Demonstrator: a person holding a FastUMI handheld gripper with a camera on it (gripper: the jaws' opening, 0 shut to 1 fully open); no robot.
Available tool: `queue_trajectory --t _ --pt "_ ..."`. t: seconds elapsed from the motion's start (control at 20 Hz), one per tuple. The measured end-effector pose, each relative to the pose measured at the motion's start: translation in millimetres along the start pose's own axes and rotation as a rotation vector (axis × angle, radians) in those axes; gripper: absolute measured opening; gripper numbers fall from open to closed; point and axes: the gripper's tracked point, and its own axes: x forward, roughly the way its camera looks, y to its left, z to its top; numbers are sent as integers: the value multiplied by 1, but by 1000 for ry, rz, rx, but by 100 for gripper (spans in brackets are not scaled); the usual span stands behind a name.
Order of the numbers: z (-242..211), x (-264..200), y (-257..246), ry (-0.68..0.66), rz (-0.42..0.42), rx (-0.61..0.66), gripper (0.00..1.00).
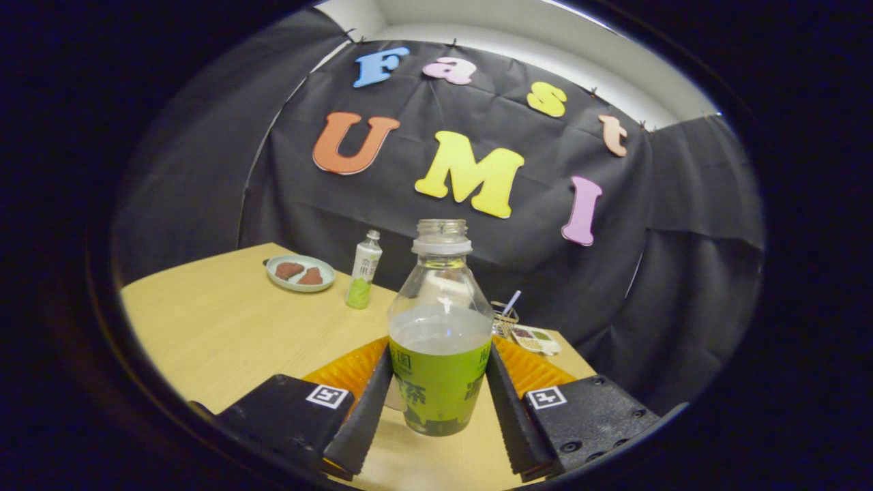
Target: Take the bottle from table, then pour the juice into the cup, finally place the bottle on the coaster
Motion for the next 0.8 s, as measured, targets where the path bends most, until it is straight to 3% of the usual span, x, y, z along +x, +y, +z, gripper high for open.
queue_trajectory --t 0.15,0.35,0.8 --pt "1 19 12 -29 65 155 80" --pt "-5 55 26 -73 136 233 80" --pt "-46 119 14 -42 117 269 80"
